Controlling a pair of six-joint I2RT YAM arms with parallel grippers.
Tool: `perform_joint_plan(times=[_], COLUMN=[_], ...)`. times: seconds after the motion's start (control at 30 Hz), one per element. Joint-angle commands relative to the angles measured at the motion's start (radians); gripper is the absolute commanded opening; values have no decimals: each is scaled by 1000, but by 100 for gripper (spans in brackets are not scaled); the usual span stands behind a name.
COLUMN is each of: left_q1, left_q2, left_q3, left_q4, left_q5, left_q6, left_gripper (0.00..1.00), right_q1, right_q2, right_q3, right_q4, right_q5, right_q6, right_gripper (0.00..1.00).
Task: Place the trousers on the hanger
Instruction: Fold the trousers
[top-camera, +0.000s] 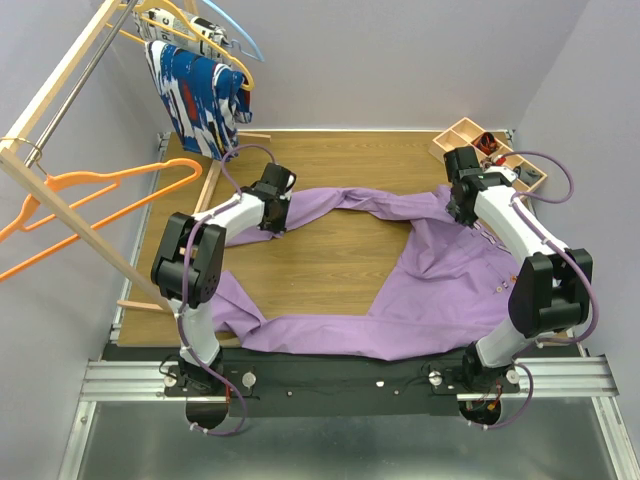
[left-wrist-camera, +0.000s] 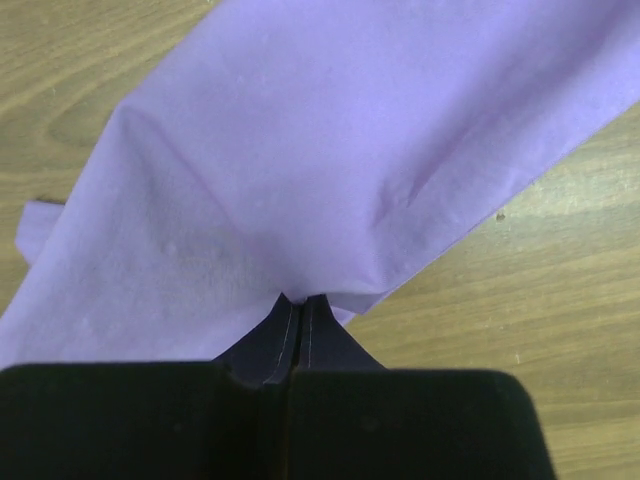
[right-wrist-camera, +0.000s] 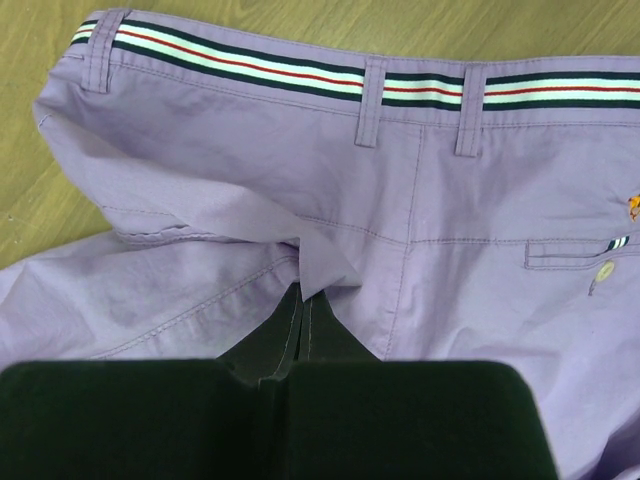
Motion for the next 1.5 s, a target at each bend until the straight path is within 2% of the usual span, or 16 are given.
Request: perform_joint_plan(times=[0.0,0.17,0.37,0.47,0.53,0.73,0.9,1.03,1.13,1.17,1.23,1.27,1.33,1.47], left_q1=[40,156,294,356,395,419,475,494,495,495,494,494,491,452], left_q2=[-74,-258,-410,-423,-394,-162,17,160,232,241,235,216,180,-9], left_q3=[96,68,27,11,17,164,376,551,657,674,663,631,576,327], left_q4=[-237,-325,-361,-301,-278,-262,-294,-347,-361,-350,-302,-282,-227,-88], left_q5=[0,328,474,535,554,539,541,597,621,623,640,634,602,485], left_q6=[42,-33,-62,-68,-64,30,71,82,81,73,61,55,47,44], left_gripper=[0,0,0,0,0,0,0,0,17,32,44,57,59,60], right_q1=[4,-1,-4,-6,-6,-7,-7,-7,-6,-7,-6,-7,-6,-7], right_q2=[-19,4,30,30,29,10,-20,-16,-7,-8,-2,-1,3,9], right_q3=[-18,-16,14,16,11,-21,-50,-59,-64,-67,-72,-73,-75,-76], right_q4=[7,10,10,10,12,13,18,21,27,30,41,44,54,65], right_q5=[36,49,69,77,82,82,91,80,73,70,57,50,37,22], right_q6=[5,4,-27,-30,-27,-7,-4,-5,-7,-8,-10,-11,-16,-24], right_gripper=[1,1,1,1,1,1,1,1,1,1,1,1,1,1])
